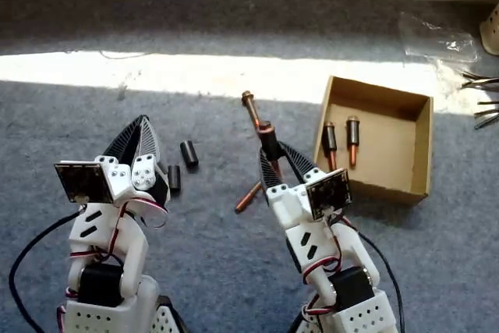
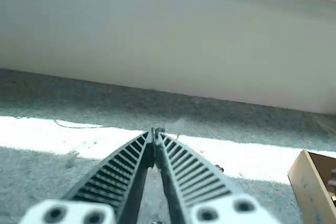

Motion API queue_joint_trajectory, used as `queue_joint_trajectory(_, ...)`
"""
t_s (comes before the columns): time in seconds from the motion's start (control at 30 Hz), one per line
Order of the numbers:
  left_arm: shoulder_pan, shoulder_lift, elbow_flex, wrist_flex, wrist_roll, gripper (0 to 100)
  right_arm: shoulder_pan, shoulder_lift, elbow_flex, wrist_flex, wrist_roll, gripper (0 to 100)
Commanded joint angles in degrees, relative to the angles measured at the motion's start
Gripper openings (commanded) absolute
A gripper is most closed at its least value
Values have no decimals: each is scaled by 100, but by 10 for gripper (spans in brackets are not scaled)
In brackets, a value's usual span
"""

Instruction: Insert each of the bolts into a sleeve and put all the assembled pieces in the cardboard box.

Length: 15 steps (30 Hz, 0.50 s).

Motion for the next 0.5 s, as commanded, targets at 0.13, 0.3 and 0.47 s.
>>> queue_joint_trajectory(0.13, -180, -31, 92, 62, -114, 5, 954, -92, -233, 1218, -35, 5)
queue_joint_trajectory(0.3, -418, -31, -40, 519, -79, 5, 1270, -66, -1130, 2097, 440, 5)
queue_joint_trajectory(0.47, -418, -31, -40, 554, -88, 5, 1464, -48, -1622, 2440, 510, 5)
